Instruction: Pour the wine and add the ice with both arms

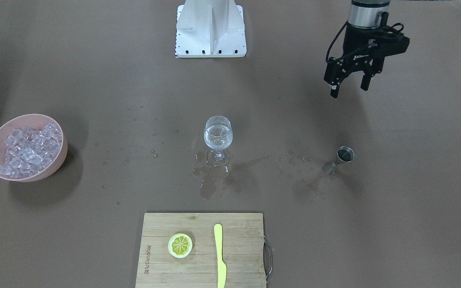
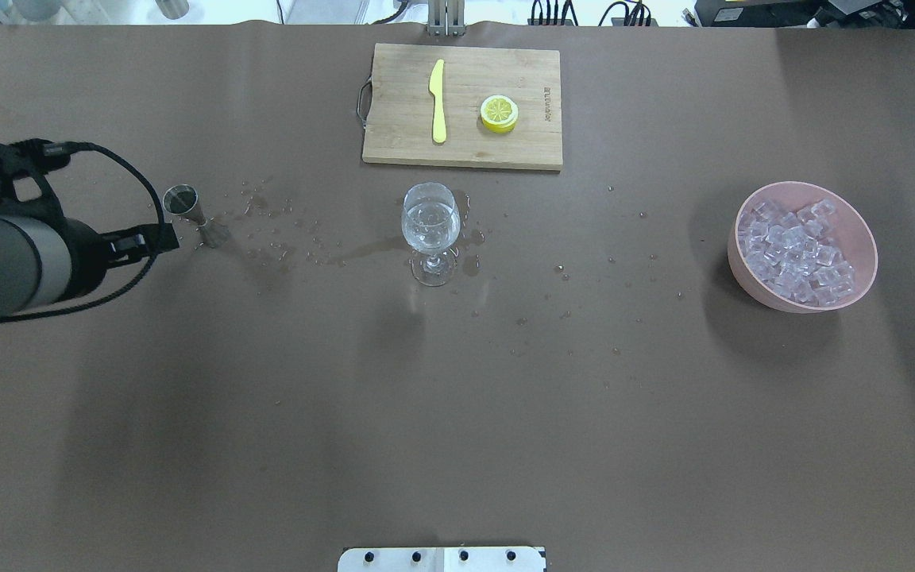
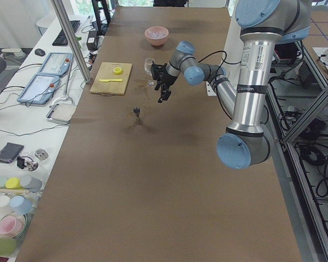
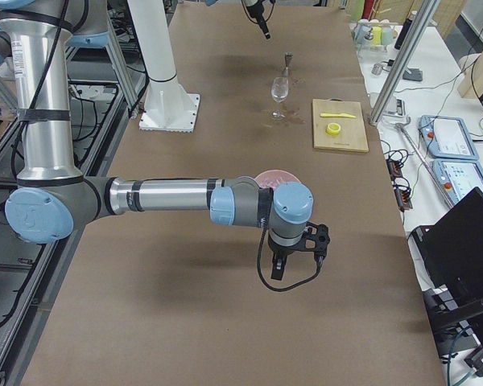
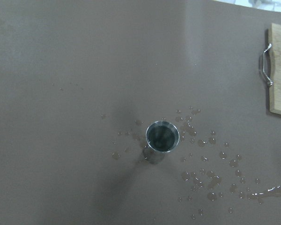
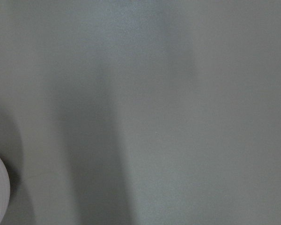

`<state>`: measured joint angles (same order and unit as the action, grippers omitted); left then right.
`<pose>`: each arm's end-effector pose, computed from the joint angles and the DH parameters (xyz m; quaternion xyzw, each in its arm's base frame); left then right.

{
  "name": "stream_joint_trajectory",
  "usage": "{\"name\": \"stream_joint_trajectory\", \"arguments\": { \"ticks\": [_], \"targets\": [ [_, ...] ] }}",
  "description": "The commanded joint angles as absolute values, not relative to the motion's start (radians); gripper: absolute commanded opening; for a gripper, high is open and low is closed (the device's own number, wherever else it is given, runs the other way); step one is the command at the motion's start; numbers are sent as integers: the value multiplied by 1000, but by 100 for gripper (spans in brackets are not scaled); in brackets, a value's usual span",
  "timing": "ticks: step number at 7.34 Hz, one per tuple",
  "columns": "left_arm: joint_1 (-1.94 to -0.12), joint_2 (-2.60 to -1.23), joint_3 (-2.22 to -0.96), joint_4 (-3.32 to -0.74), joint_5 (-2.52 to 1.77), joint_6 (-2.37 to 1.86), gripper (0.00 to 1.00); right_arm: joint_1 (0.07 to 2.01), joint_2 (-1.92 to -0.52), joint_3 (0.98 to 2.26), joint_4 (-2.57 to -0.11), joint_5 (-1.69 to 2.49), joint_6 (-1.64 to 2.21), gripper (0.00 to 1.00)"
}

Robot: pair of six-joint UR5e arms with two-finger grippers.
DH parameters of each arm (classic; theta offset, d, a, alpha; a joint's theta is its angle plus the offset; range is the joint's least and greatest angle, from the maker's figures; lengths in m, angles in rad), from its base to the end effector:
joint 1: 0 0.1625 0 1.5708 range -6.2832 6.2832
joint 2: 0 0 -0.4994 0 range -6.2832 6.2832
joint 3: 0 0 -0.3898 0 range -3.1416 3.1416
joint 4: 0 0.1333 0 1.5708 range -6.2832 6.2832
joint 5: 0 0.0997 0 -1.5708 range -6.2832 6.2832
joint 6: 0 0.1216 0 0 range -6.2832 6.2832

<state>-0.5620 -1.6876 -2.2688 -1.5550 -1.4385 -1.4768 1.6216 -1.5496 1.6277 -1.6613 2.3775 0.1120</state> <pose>0.3279 -0.3830 0.3875 0.1827 0.3478 -0.2382 0.8882 0.0707 -0.4949 0.7167 -0.0177 -0.3921 0.0772 0.9165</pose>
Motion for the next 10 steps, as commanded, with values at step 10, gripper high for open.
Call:
{"name": "stream_joint_trajectory", "arguments": {
  "ticks": [10],
  "targets": [
    [-327,-1913,-1810,-1407,-761,-1930,98,1597,-1537,1626,-1660,2378,120,100]
  ]
}}
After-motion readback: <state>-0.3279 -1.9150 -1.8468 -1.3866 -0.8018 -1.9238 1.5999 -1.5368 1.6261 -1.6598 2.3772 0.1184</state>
